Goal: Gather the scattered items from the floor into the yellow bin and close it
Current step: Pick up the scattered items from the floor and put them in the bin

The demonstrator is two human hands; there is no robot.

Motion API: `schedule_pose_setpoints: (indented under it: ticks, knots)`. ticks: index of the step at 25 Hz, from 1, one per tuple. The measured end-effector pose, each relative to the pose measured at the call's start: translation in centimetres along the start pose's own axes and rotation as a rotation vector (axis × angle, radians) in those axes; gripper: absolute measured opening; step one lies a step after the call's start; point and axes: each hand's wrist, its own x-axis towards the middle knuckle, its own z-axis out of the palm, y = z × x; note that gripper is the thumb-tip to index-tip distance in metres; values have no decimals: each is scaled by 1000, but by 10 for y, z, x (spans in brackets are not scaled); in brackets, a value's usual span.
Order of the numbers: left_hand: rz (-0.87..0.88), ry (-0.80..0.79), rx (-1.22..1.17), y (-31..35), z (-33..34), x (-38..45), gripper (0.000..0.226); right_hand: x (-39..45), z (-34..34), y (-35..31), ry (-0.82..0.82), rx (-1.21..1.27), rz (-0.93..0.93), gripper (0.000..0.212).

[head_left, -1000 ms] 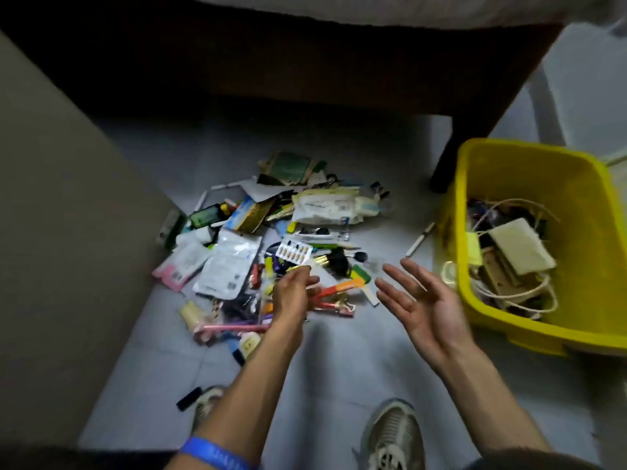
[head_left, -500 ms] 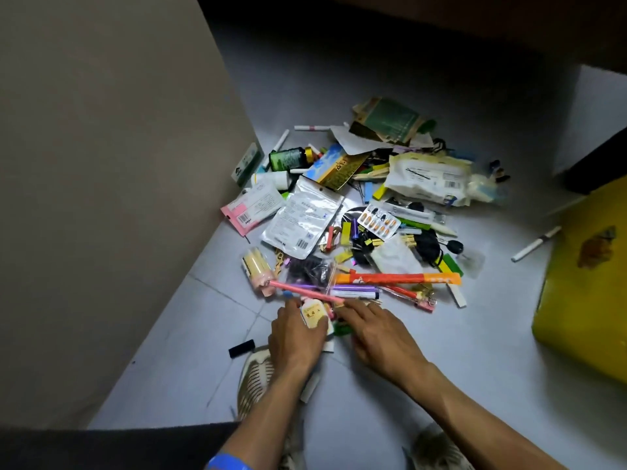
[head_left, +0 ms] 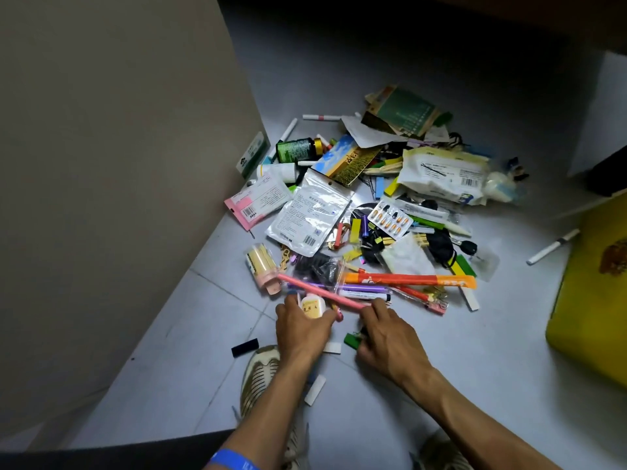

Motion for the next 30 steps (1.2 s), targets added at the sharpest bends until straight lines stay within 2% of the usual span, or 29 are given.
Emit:
schedule_pose_setpoints:
  ticks: [4,8,11,14,16,18,20,22,26,30]
  knots:
    - [-71,56,-298,-11,-14,4,60,-7,9,-8,-48,53,-28,25]
    - [-133,-64,-554,-8,-19,6,50,-5,19,-4,-176,-15,15,32]
    - [-146,-116,-539,-4,-21,6,38,-2,20,-4,-212,-117,6,32]
    - [-165,-87,-561,-3,-21,7,39,-5,15,-9,-201,-27,97,28]
    - [-202,-58,-618,0,-21,7,37,-7,9,-7,-109,95,197,19]
    - [-244,-4,-677,5,-20,8,33,-2,1,-6,-21,165,249,20]
    - [-267,37,-689,11,-20,8,31,10,-3,-5,62,183,237,24]
    - [-271,51,-697,15,-20,9,31,26,-7,-4,121,161,177,18]
    - [-303,47,-654,14,-10,6,36,49,-10,2,25,-32,120,42]
    - [-291,64,-524,16,10,7,41,48,-9,-5,-81,-257,106,47]
